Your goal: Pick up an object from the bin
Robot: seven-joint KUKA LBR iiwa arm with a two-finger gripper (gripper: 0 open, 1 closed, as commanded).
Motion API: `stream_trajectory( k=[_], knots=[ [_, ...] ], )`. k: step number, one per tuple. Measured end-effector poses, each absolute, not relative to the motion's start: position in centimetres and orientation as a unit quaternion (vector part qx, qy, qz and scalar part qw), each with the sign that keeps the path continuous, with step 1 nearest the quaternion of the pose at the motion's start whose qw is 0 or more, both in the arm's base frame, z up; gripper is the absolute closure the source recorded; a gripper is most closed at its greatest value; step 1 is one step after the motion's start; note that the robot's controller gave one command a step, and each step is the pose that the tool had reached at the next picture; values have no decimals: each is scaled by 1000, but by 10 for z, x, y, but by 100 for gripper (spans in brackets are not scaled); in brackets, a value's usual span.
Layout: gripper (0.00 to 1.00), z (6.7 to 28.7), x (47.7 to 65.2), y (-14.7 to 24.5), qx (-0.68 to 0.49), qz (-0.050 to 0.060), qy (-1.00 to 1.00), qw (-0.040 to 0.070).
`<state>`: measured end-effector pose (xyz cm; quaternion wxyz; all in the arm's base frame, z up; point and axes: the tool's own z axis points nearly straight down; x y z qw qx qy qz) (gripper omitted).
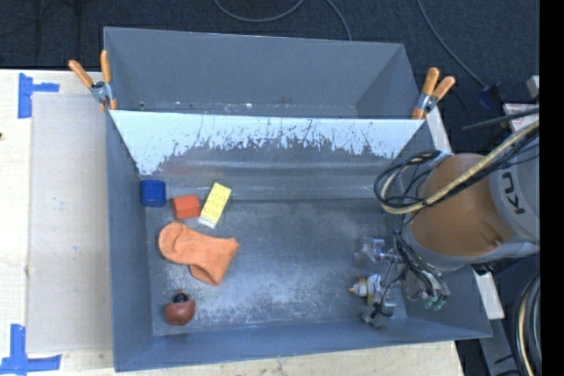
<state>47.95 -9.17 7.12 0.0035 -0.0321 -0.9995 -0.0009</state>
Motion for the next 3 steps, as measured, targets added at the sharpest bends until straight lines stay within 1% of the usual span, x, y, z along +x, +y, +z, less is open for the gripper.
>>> stream_trajectory(
  k=[1,2,3],
  knots=[
    [0,129,469,-89,3,-1,-1000,4],
    [0,75,480,-92,-31,-1,-1000,1],
    [0,57,485,-92,-29,0,-1000,-7]
  ],
)
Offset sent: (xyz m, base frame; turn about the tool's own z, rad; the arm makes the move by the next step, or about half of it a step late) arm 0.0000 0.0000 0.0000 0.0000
